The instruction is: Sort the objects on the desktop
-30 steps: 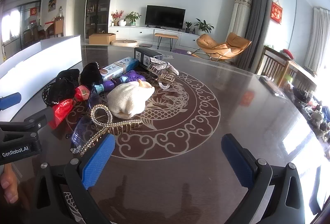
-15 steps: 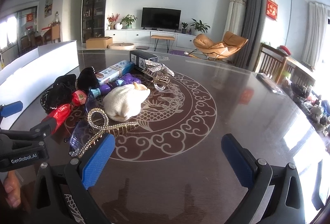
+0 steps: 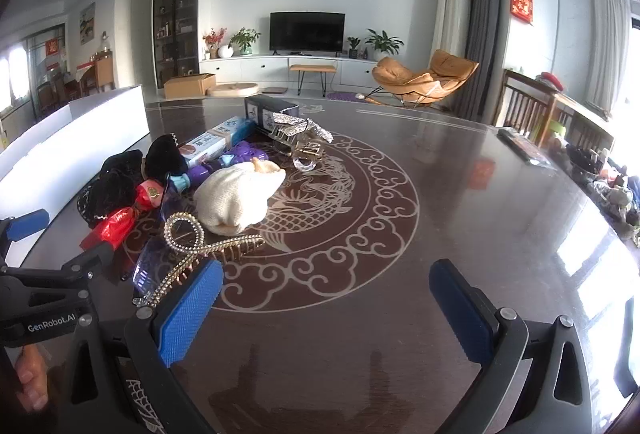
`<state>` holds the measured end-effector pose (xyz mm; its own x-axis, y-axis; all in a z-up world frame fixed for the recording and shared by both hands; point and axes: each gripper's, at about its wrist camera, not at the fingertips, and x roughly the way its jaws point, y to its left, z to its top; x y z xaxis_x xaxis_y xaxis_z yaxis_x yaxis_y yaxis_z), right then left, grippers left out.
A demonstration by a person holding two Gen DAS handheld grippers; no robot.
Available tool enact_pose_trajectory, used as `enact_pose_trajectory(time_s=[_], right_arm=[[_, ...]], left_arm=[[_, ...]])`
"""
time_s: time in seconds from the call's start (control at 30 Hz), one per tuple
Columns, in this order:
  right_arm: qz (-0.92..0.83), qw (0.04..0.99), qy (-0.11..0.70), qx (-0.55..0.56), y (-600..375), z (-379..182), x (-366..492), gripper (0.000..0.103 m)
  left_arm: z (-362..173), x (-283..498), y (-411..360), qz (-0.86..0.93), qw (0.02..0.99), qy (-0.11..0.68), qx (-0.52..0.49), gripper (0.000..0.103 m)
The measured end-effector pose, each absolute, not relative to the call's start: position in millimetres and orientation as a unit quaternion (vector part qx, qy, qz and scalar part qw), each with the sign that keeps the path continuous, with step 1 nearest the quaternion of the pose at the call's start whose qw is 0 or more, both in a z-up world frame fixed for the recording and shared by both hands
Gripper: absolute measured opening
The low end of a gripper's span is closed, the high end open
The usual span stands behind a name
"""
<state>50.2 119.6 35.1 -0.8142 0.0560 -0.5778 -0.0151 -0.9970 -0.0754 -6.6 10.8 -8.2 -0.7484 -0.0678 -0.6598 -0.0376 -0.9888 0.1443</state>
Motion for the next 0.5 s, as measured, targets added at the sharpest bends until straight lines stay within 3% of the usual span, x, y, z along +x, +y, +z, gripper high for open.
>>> enact_pose_trajectory(time_s=[0.5], right_arm=[[0.941,0.047,-0.042,-0.333,119.9,29.0,40.7,0.103]], left_arm=[[-9.8,-9.8,6.0,-0.929,0.011,-0.064,0.365,0.103]])
